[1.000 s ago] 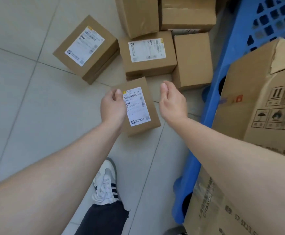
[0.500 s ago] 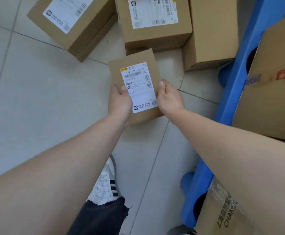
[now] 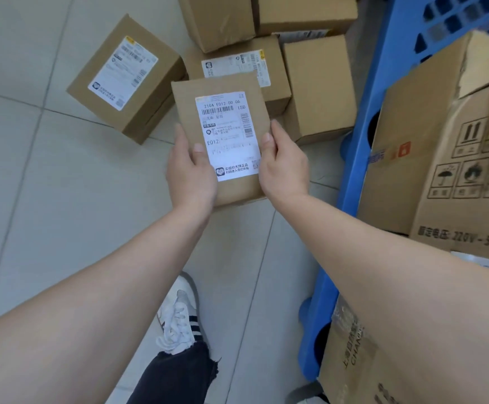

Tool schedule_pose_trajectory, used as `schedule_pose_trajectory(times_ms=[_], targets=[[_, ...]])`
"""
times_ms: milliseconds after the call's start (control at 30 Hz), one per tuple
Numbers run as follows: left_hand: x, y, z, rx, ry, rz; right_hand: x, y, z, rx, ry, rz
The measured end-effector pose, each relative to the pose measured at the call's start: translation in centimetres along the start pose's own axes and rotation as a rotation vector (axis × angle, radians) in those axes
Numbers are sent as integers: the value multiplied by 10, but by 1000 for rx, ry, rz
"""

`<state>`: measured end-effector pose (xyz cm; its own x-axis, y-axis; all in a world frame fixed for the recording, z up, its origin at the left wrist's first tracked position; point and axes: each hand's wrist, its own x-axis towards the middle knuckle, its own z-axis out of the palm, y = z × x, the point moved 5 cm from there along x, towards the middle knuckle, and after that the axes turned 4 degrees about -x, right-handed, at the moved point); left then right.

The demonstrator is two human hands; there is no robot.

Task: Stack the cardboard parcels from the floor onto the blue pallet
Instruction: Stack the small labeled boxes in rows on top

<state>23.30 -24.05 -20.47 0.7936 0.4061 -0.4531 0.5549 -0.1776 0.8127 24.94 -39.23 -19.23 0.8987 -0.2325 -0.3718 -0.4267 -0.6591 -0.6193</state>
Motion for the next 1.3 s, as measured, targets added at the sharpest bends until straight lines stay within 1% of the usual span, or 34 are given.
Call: schedule_pose_trajectory(times_ms=[100, 233, 333, 400, 533, 667, 833, 967, 1100, 1300], targets=[[-9, 41, -6, 5, 28, 40, -3, -22, -33, 37, 58, -1], [-27, 104, -3, -82, 14, 112, -9, -50, -89, 63, 119, -4], [-45, 149, 3, -88, 11, 138, -14, -66, -138, 76, 181, -14], [-61, 180, 10, -120, -21, 162, -19, -76, -173, 76, 232, -33], [-93, 241, 28, -186, -79, 205, -30, -86, -243, 151, 295, -9], [-132, 291, 56, -242, -143, 231, -41, -85, -312, 160, 367, 3], [-193, 334, 106, -265, -233, 268, -64, -56, -399, 157, 459, 41], [-249, 355, 153, -289, -326, 276, -90, -17, -464, 143, 518, 96], [-309, 362, 203, -282, -411, 263, -120, 31, -520, 153, 573, 136], [-405, 359, 282, -237, -528, 259, -165, 119, -594, 143, 645, 244]])
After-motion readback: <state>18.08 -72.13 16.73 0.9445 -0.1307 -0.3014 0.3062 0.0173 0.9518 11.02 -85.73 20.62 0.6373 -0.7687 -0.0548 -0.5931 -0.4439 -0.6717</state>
